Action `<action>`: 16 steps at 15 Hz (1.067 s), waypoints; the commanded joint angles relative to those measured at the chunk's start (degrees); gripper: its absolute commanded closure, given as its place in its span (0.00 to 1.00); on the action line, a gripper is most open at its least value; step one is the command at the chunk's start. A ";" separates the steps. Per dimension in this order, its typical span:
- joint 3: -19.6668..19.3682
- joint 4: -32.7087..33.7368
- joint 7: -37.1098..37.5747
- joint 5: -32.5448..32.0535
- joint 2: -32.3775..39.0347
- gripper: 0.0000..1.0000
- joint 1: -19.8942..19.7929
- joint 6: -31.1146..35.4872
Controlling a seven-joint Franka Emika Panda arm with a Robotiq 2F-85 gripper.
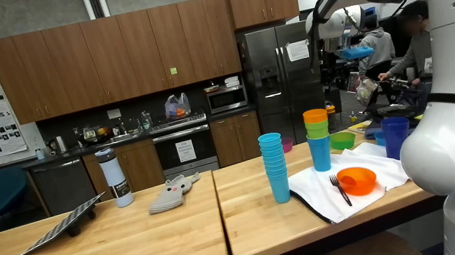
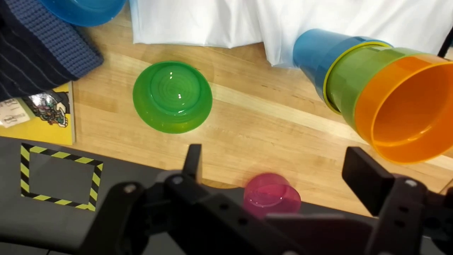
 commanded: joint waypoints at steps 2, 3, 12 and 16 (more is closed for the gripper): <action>1.87 -0.28 0.35 -1.67 -0.70 0.00 -0.19 -0.38; 2.08 0.73 -0.34 -1.80 -0.12 0.00 -0.28 -1.19; 3.80 -0.12 -1.13 -5.65 -0.50 0.00 0.20 -1.80; 3.86 0.12 -0.22 -4.68 0.17 0.00 0.00 -1.29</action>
